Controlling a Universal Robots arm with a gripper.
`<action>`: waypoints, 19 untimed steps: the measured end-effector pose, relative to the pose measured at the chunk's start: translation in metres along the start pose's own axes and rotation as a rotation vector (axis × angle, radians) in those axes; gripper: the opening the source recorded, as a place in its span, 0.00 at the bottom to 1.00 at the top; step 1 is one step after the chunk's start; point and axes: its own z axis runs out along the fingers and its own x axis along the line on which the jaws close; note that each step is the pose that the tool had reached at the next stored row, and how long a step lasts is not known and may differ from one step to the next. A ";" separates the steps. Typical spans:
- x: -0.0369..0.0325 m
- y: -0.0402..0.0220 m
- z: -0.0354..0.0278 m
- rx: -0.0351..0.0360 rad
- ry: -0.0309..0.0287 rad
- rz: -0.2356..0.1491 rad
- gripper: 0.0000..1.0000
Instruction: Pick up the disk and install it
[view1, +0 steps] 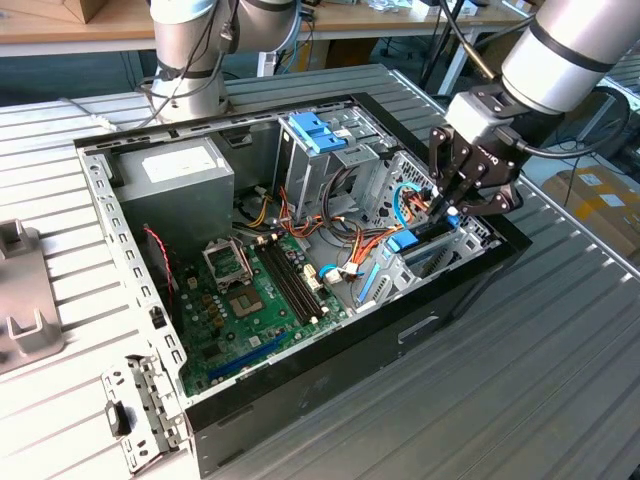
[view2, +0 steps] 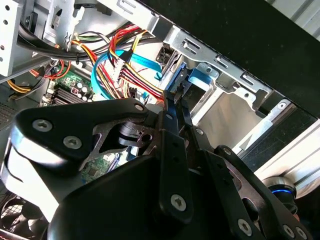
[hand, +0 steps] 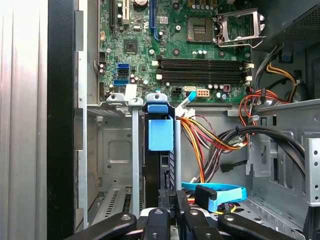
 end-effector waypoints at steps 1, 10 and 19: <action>0.0002 0.0000 0.0006 0.0001 0.0002 0.001 0.18; 0.0017 -0.0001 0.0042 0.0002 -0.0001 0.003 0.18; -0.0010 -0.0036 -0.0043 -0.0107 -0.0001 0.004 0.16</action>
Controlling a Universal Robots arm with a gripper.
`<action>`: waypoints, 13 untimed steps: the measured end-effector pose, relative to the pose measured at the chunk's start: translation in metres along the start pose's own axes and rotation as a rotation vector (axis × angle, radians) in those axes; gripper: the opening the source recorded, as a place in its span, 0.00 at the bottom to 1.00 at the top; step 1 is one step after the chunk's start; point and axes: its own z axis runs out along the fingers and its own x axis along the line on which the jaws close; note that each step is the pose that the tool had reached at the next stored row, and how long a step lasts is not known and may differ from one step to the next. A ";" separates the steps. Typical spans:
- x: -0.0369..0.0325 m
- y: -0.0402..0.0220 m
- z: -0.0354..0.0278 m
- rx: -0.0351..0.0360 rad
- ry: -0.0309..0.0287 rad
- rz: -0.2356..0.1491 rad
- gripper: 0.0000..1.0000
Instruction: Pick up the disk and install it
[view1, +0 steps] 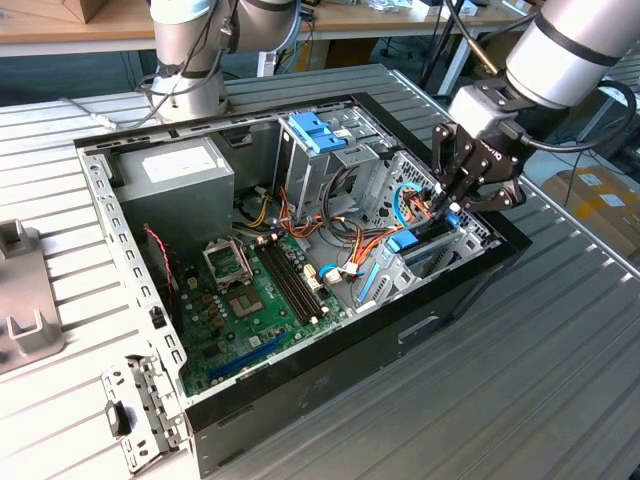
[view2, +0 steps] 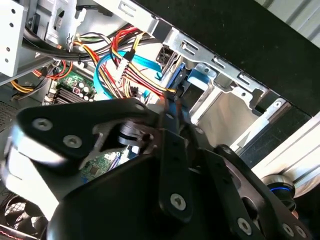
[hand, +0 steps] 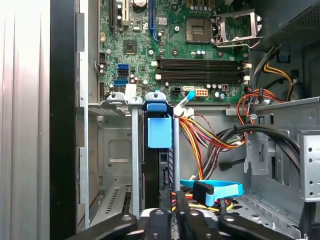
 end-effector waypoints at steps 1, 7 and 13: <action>0.0001 -0.0008 0.0008 -0.0030 0.0000 0.000 0.16; 0.0014 -0.0023 0.0063 -0.0119 0.0008 0.001 0.11; 0.0024 -0.0024 0.0053 -0.0123 -0.0011 0.001 0.11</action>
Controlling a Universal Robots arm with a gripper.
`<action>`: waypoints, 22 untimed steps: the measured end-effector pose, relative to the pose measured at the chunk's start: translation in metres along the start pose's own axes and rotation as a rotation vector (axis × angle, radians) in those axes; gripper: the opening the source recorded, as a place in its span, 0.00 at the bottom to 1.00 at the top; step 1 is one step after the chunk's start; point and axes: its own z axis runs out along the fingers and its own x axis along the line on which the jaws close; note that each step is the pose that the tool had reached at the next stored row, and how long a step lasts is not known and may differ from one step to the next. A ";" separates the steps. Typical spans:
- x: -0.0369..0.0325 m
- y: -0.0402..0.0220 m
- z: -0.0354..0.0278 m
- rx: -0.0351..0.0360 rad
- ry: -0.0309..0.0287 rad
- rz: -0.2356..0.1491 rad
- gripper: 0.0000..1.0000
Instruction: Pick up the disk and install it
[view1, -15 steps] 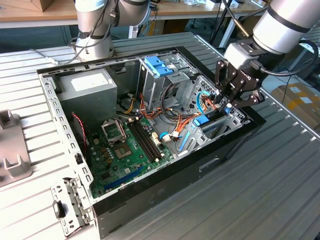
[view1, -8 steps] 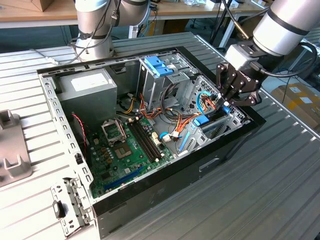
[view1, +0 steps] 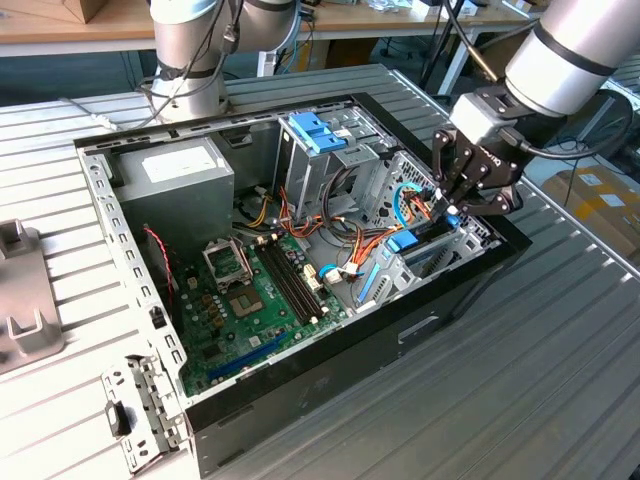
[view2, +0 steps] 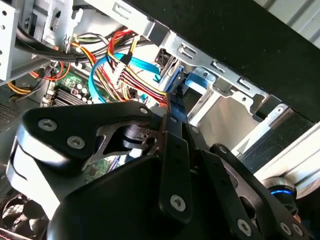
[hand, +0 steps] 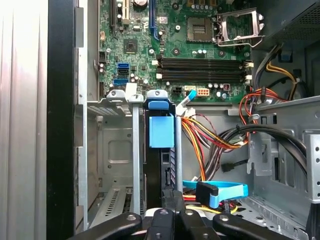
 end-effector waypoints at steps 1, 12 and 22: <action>-0.0004 -0.0004 -0.0049 0.0000 0.0012 0.000 0.11; -0.0013 -0.0289 -0.0164 -0.0098 0.0010 0.001 0.11; -0.0016 -0.0353 -0.0203 -0.0132 0.0011 0.001 0.11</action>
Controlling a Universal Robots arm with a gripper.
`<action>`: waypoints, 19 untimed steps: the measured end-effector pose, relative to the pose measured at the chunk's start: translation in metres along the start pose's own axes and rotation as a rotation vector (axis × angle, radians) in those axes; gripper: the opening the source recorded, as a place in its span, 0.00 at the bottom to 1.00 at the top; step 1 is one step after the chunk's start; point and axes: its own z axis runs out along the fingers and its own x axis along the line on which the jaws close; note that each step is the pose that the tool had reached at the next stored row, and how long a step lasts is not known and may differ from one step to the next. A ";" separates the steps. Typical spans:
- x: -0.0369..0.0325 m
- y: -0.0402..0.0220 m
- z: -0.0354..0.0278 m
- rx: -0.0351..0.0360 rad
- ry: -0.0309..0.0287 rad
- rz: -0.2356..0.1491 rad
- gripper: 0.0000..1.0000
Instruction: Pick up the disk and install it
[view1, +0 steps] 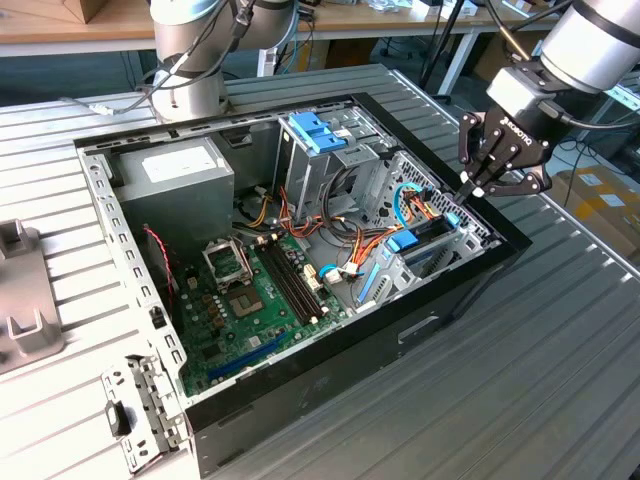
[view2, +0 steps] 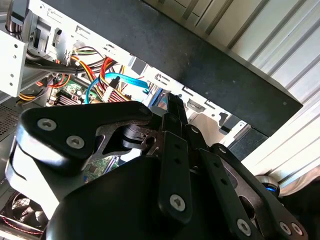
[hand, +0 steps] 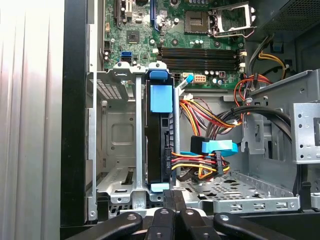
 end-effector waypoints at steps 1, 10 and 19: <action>0.0000 0.0000 0.0000 0.0000 0.0000 0.000 0.11; 0.0000 -0.0001 0.0000 0.0000 0.0000 0.000 0.11; 0.0001 0.0005 -0.0001 0.0000 0.0000 0.000 0.42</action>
